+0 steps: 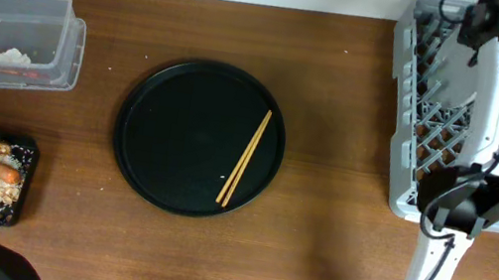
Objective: Sort waste into correct bins and load items into the dishwasher rack
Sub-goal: 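Carry the plate right and stand it upright in the dish rack, then lower the right gripper onto a chopstick on the tray and grasp it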
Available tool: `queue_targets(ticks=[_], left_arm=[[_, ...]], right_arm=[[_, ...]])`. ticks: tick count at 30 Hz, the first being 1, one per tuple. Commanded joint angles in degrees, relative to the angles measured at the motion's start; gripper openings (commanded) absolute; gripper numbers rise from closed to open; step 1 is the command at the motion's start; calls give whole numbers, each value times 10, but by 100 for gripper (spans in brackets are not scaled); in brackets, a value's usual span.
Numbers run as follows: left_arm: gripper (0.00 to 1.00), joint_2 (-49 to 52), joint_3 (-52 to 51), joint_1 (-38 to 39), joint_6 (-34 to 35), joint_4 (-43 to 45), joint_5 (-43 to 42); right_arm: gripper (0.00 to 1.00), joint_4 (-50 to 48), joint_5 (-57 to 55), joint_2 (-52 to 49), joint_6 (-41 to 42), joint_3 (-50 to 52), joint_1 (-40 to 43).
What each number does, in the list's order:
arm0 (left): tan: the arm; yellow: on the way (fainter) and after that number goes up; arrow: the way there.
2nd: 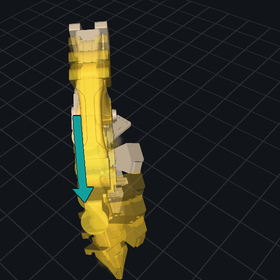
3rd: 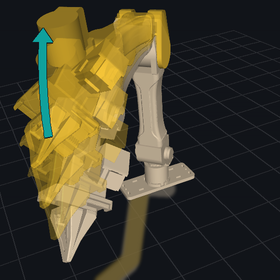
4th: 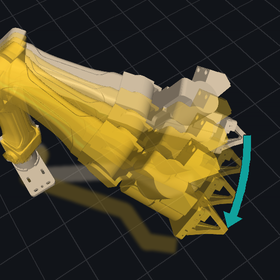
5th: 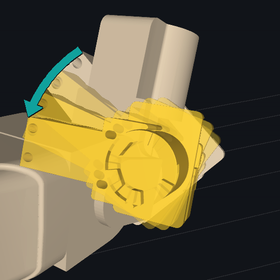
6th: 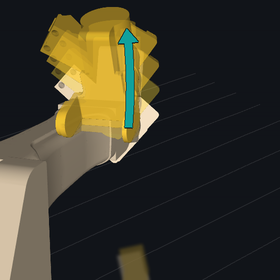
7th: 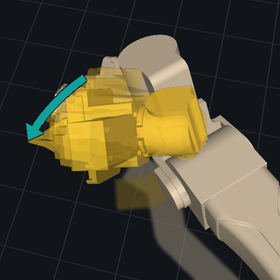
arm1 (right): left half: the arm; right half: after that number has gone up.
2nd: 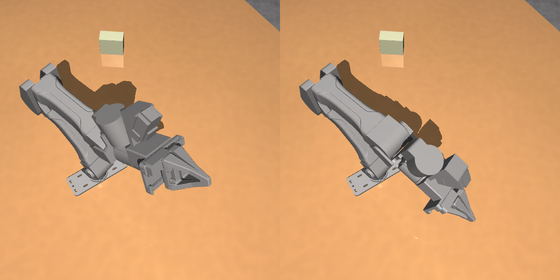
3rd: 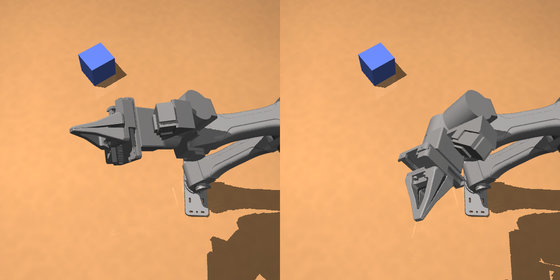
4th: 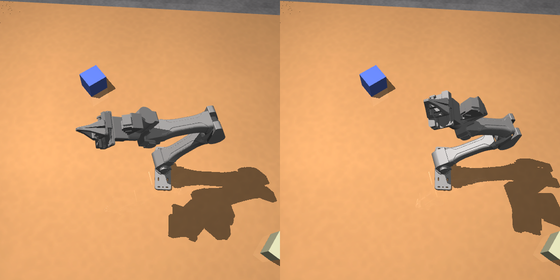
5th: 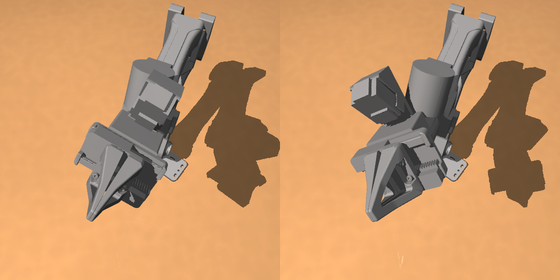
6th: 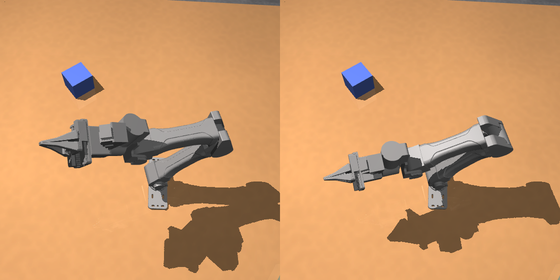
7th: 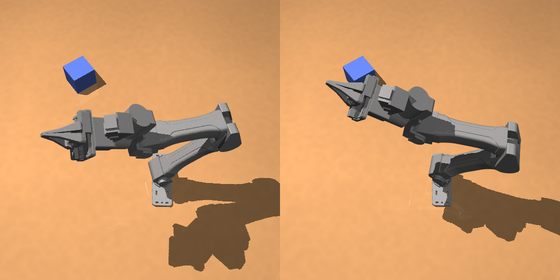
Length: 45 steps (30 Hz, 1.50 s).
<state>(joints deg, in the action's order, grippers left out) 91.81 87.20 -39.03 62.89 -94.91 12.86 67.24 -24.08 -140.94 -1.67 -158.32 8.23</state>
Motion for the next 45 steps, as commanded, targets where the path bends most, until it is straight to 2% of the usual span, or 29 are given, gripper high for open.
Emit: queue_targets(ticks=[1,3,5,6,7,8,9,12,16,17,18,19,21,22,25,27,30,35,39,45], left_arm=[[99,-8,1,-1,9,-1,4],[99,-8,1,-1,9,-1,4],[99,-8,1,-1,9,-1,4],[99,-8,1,-1,9,-1,4],[99,-8,1,-1,9,-1,4],[99,-8,1,-1,9,-1,4],[99,-8,1,-1,9,-1,4],[99,-8,1,-1,9,-1,4],[99,-8,1,-1,9,-1,4],[99,-8,1,-1,9,-1,4],[99,-8,1,-1,9,-1,4],[99,-8,1,-1,9,-1,4],[99,-8,1,-1,9,-1,4],[99,-8,1,-1,9,-1,4],[99,-8,1,-1,9,-1,4],[99,-8,1,-1,9,-1,4],[99,-8,1,-1,9,-1,4],[99,-8,1,-1,9,-1,4],[99,-8,1,-1,9,-1,4],[99,-8,1,-1,9,-1,4]], right_arm=[[59,11,38,89,63,-2,-20],[65,33,152,126,66,-2,-42],[78,68,284,159,67,-2,-69],[81,110,382,172,66,-2,-91],[82,147,426,174,66,-2,-115],[93,184,426,168,66,0,-142],[98,211,410,162,67,8,-166],[98,266,345,142,167,55,-230],[98,202,389,140,202,191,-304],[85,172,388,140,202,231,-322],[77,147,388,140,202,267,-336],[77,114,386,140,224,313,-351],[62,63,380,140,288,380,-370],[53,36,353,140,363,430,-380],[50,-1,311,140,463,515,-393],[43,-20,309,140,483,549,-394],[41,-46,311,140,489,579,-396],[45,-100,308,140,490,588,-423],[46,-103,276,139,499,588,-435],[37,-85,246,139,520,588,-434]])
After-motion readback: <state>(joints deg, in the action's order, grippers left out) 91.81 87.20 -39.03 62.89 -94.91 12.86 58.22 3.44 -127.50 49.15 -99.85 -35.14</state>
